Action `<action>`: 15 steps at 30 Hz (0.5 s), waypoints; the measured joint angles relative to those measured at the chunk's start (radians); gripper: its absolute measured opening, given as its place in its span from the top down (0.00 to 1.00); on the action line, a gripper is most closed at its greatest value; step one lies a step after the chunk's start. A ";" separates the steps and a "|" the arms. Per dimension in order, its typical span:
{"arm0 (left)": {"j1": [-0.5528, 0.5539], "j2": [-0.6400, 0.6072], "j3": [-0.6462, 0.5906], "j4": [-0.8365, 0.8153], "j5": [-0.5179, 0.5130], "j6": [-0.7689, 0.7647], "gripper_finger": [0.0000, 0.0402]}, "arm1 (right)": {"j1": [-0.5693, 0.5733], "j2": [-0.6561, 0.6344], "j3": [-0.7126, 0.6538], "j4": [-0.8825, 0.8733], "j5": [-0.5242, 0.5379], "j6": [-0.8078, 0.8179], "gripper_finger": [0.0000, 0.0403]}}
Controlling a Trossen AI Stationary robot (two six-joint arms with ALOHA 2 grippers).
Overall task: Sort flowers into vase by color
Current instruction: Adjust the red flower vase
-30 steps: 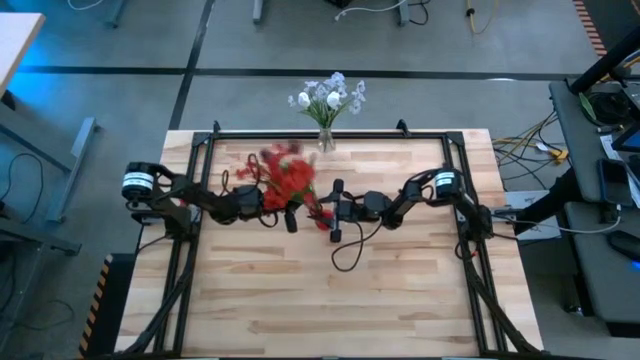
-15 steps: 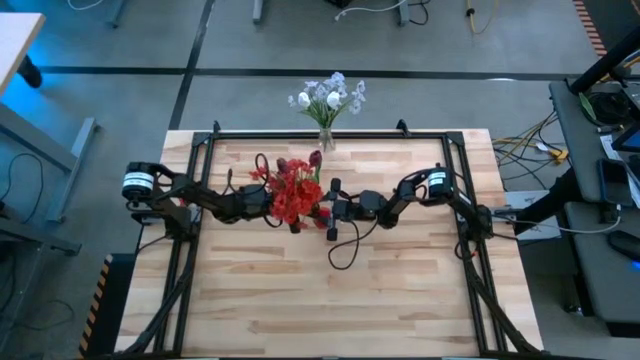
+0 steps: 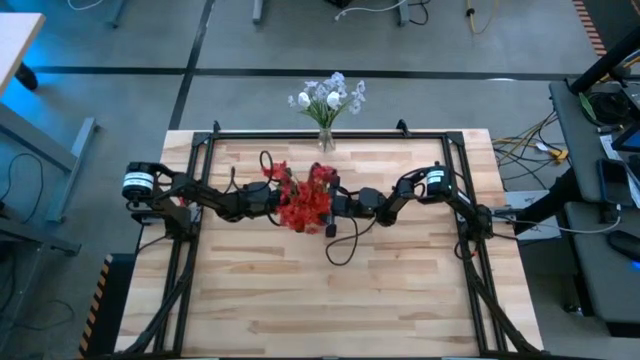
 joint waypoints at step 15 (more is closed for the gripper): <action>-0.001 0.000 0.000 0.001 0.018 -0.001 1.00 | 0.000 -0.026 -0.009 -0.077 0.052 0.043 0.38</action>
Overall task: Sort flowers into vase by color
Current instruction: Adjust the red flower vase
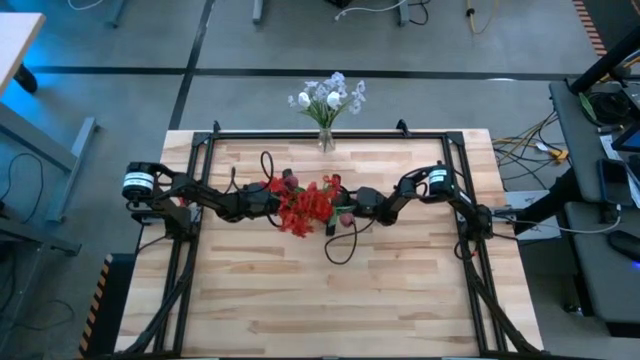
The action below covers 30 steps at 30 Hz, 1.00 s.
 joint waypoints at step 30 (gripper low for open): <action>0.028 -0.127 -0.006 -0.229 0.001 0.003 1.00 | 0.000 -0.388 0.000 -0.667 -0.002 0.068 0.25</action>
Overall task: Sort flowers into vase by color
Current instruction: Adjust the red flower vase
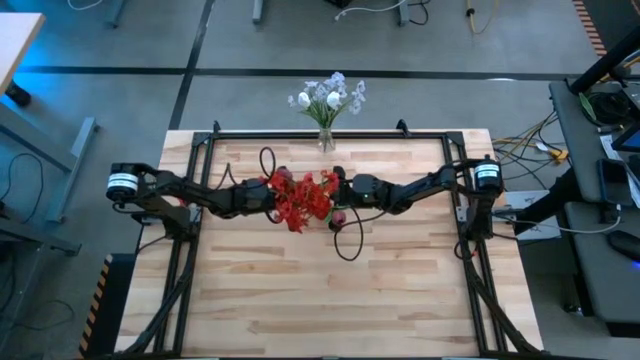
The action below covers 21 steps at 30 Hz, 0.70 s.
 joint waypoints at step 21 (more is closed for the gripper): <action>0.007 -0.043 0.001 -0.105 -0.026 -0.016 1.00 | -0.009 -0.028 0.000 -0.043 0.001 0.218 0.28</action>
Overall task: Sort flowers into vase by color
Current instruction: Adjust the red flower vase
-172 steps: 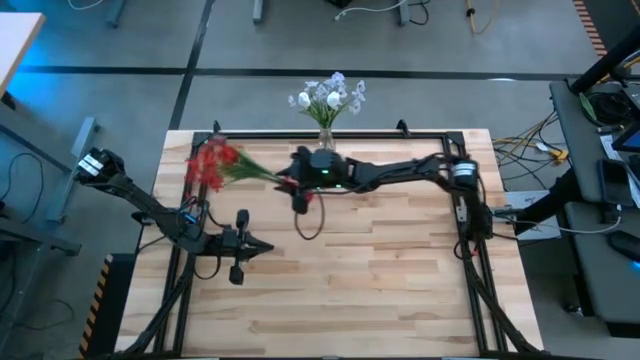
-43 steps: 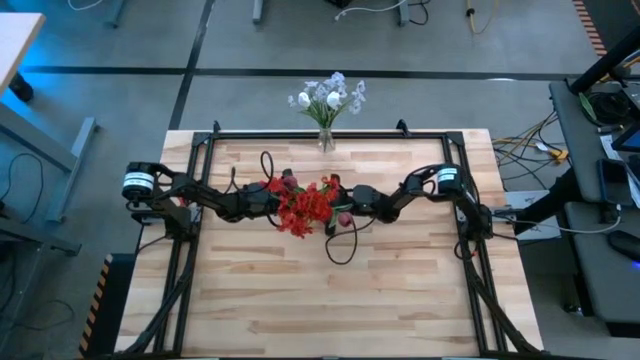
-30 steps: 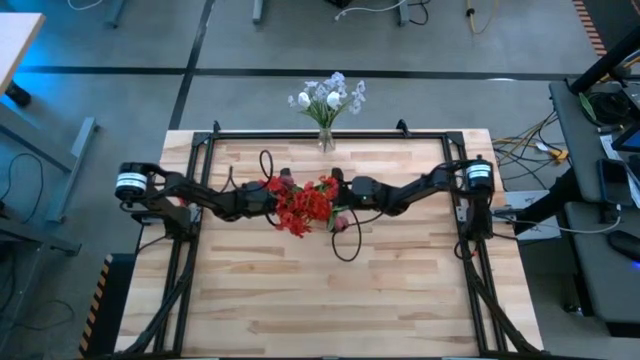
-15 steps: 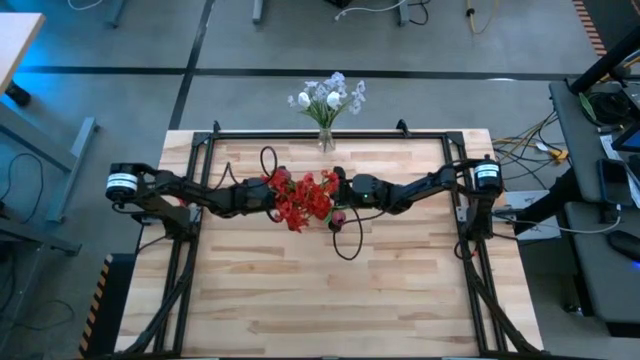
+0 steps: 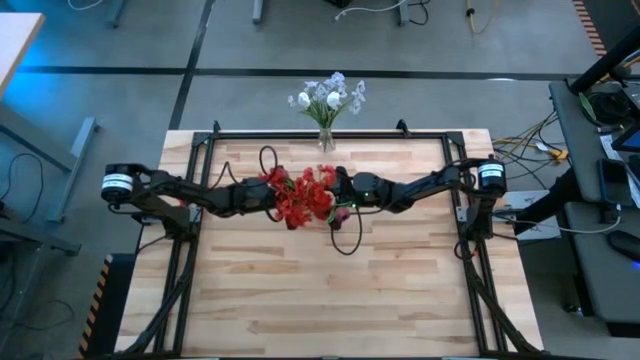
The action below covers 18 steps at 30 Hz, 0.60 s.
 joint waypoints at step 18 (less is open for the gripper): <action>0.000 -0.100 0.000 -0.155 0.000 0.017 1.00 | 0.000 -0.135 0.000 -0.190 0.000 -0.084 0.27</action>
